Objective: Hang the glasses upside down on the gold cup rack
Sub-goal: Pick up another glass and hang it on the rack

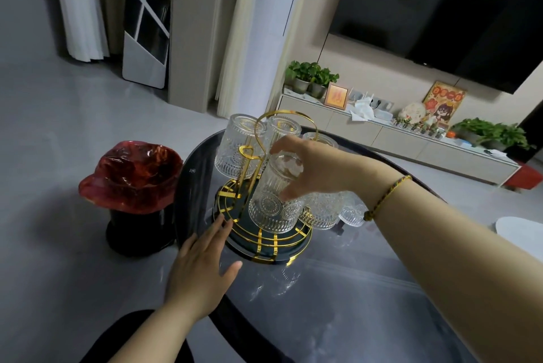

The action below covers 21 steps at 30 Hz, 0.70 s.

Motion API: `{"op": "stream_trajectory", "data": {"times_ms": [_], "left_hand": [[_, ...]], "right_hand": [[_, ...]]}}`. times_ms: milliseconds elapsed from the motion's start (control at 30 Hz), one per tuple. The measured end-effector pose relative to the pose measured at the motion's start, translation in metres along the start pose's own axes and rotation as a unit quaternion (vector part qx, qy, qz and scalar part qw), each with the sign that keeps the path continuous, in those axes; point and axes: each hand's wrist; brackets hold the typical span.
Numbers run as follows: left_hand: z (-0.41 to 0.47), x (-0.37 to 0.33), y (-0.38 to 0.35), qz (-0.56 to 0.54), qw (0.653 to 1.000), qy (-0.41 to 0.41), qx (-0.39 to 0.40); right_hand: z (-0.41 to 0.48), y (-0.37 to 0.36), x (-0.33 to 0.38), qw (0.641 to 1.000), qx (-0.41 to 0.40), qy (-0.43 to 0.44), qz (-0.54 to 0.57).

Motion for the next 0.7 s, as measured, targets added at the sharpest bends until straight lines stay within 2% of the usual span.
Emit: {"op": "stream_trajectory", "data": {"times_ms": [500,700], "left_hand": [[0.000,-0.007,0.004,0.002,1.000,0.001,0.021],[0.003,-0.005,0.003,0.023,0.999,0.003,0.038]], "right_hand": [[-0.004,-0.004,-0.004,1.000,0.020,-0.008,0.002],[-0.016,-0.003,-0.002,1.000,-0.013,0.001,0.025]]}}
Point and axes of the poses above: each hand's wrist, its own z-axis towards the middle knuckle, its own y-axis out of the back of the hand, x = y × z, and after that the axes turned 10 degrees about -x, right-handed
